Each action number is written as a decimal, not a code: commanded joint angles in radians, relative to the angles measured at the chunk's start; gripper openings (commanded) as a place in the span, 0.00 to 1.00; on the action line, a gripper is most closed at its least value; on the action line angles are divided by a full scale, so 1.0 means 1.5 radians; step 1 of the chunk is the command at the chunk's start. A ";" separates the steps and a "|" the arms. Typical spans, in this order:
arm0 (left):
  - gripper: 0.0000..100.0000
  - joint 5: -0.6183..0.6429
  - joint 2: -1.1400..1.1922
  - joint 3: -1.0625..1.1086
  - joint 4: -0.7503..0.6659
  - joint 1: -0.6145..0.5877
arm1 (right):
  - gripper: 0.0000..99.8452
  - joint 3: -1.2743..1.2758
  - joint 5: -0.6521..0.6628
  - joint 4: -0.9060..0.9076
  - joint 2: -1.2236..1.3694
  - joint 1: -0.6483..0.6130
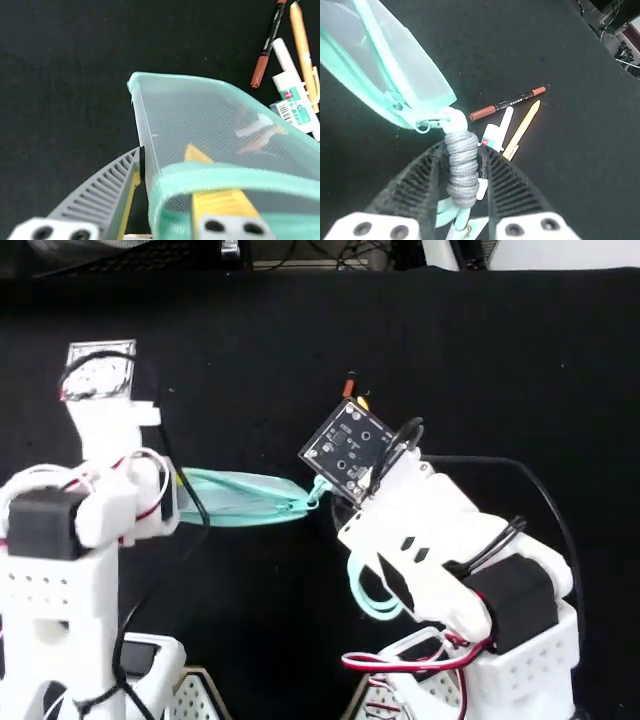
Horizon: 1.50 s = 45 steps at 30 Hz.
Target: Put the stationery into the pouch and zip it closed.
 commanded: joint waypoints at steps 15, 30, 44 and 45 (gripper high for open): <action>0.04 -0.127 -0.004 -0.017 -0.017 -0.106 | 0.01 -0.004 -0.002 -0.060 0.002 0.008; 0.03 -0.128 -0.004 0.029 -0.019 -0.106 | 0.11 0.012 -0.029 -0.015 0.002 0.008; 0.03 -0.185 -0.004 0.030 -0.020 -0.112 | 0.18 0.011 -0.044 -0.065 -0.023 0.147; 0.03 -0.191 -0.004 0.030 -0.020 -0.114 | 0.18 0.058 -0.044 -0.106 -0.005 0.169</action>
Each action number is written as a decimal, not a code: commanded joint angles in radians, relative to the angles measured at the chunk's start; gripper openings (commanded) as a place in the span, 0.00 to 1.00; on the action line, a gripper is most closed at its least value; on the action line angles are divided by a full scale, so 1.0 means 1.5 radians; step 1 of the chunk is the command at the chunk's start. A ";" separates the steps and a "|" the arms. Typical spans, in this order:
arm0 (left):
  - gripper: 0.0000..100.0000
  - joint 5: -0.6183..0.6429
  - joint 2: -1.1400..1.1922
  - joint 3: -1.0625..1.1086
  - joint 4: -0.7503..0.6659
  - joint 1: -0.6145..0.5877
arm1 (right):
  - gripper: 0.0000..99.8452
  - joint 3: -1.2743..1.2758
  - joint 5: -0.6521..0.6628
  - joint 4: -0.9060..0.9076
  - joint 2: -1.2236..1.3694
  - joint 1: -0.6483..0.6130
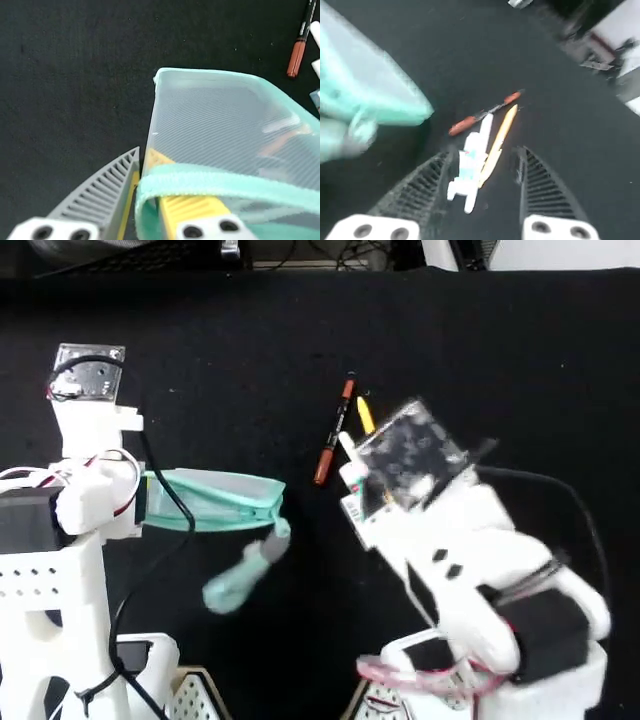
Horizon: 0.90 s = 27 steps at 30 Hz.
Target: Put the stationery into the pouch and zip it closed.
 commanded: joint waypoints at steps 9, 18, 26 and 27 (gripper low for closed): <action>0.03 -0.026 -0.005 0.022 -0.009 -0.062 | 0.13 0.411 -0.057 -0.438 0.241 0.105; 0.03 -0.020 -0.005 0.020 -0.009 -0.049 | 0.13 0.452 -0.054 -0.463 0.385 -0.017; 0.03 -0.020 -0.006 0.020 -0.007 -0.043 | 0.13 0.456 -0.052 -0.479 0.439 -0.020; 0.03 -0.020 -0.006 0.020 -0.006 -0.043 | 0.13 0.453 -0.052 -0.479 0.446 -0.020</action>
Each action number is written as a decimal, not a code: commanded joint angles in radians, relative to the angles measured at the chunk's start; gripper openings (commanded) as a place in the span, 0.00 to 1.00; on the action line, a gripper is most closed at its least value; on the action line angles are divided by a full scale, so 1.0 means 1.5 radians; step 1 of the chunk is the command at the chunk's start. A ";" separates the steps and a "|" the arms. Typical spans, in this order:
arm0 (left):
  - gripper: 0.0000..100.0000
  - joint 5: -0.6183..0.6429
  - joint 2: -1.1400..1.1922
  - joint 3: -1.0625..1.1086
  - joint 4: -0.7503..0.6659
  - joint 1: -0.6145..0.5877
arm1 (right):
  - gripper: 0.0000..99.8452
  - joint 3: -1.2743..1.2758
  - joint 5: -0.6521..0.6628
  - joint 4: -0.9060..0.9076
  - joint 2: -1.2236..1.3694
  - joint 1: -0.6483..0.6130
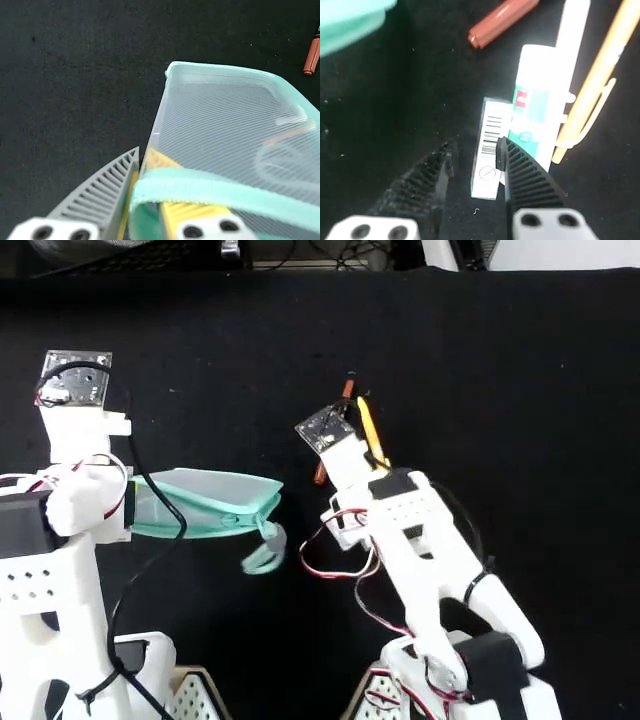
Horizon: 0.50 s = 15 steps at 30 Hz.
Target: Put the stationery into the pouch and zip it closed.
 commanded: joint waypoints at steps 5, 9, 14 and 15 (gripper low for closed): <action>0.03 -0.002 -0.003 -0.003 -0.006 0.007 | 0.13 -0.012 -0.001 -0.024 0.031 0.036; 0.03 -0.002 -0.003 -0.003 -0.007 0.008 | 0.13 -0.014 0.026 -0.023 0.047 0.079; 0.03 -0.002 -0.003 -0.004 -0.008 0.011 | 0.13 0.006 0.054 -0.012 0.050 0.079; 0.03 -0.002 -0.003 -0.004 -0.008 0.011 | 0.13 0.010 0.058 -0.011 0.049 0.078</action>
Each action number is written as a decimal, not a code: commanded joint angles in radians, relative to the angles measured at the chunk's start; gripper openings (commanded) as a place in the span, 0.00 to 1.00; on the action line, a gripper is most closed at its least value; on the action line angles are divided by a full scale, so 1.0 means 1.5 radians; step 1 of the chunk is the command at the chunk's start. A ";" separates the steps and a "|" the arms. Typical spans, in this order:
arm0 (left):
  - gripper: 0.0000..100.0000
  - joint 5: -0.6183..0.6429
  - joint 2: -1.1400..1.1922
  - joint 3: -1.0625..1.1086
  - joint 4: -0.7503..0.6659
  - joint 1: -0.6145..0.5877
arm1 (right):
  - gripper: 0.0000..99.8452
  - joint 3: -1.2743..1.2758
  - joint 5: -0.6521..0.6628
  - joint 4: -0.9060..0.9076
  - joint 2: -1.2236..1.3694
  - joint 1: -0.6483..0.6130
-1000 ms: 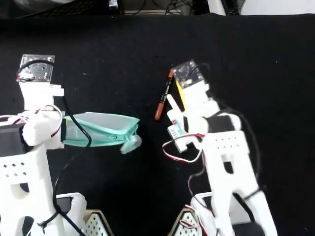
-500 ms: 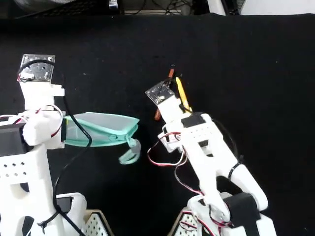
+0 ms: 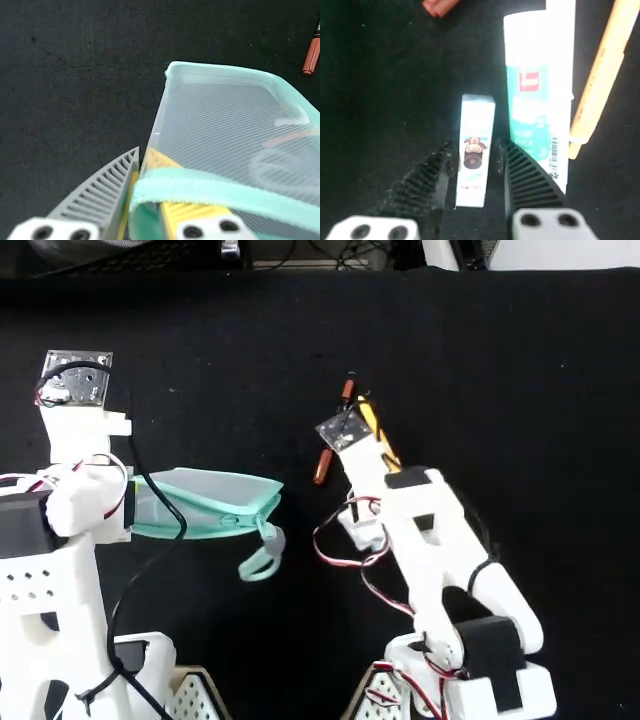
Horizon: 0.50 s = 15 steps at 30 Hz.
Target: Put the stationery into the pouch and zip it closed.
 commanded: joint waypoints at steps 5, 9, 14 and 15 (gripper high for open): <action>0.03 -0.002 -0.003 -0.004 -0.008 0.011 | 0.06 0.035 0.051 0.005 -0.006 0.009; 0.03 -0.002 -0.003 -0.004 -0.008 0.009 | 0.02 0.071 0.064 0.025 -0.011 0.029; 0.03 -0.002 -0.003 -0.004 -0.008 0.011 | 0.02 0.105 0.072 0.087 -0.085 0.049; 0.03 -0.003 -0.003 -0.004 -0.008 0.011 | 0.02 0.111 0.077 0.100 -0.110 0.049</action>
